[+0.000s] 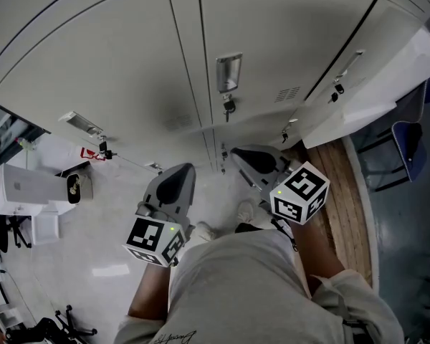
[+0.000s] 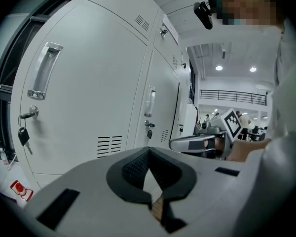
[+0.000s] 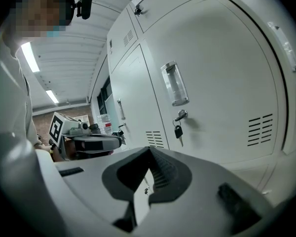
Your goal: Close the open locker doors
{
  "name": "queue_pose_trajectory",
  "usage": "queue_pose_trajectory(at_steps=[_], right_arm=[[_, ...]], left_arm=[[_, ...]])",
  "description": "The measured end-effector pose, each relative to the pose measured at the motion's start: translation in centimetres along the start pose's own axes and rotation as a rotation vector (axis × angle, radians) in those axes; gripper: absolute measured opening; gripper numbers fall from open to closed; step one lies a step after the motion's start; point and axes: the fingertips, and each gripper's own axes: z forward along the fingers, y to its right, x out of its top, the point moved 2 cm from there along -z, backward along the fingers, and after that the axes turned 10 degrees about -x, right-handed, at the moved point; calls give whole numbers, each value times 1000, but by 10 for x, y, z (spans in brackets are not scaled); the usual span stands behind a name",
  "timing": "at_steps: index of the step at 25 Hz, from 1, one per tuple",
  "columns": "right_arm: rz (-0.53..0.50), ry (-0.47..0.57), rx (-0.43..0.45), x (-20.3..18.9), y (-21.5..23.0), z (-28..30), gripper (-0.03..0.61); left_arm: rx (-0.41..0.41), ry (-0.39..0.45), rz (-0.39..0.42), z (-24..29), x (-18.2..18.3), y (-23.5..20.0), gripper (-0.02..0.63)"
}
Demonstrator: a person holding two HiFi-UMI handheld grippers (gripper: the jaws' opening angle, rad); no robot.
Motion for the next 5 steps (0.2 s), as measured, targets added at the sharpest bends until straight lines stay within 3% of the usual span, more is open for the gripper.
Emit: queue_pose_trajectory(at_steps=[5], right_arm=[[-4, 6, -3, 3, 1, -1, 28]], left_arm=[[-9, 1, 6, 2, 2, 2, 15]])
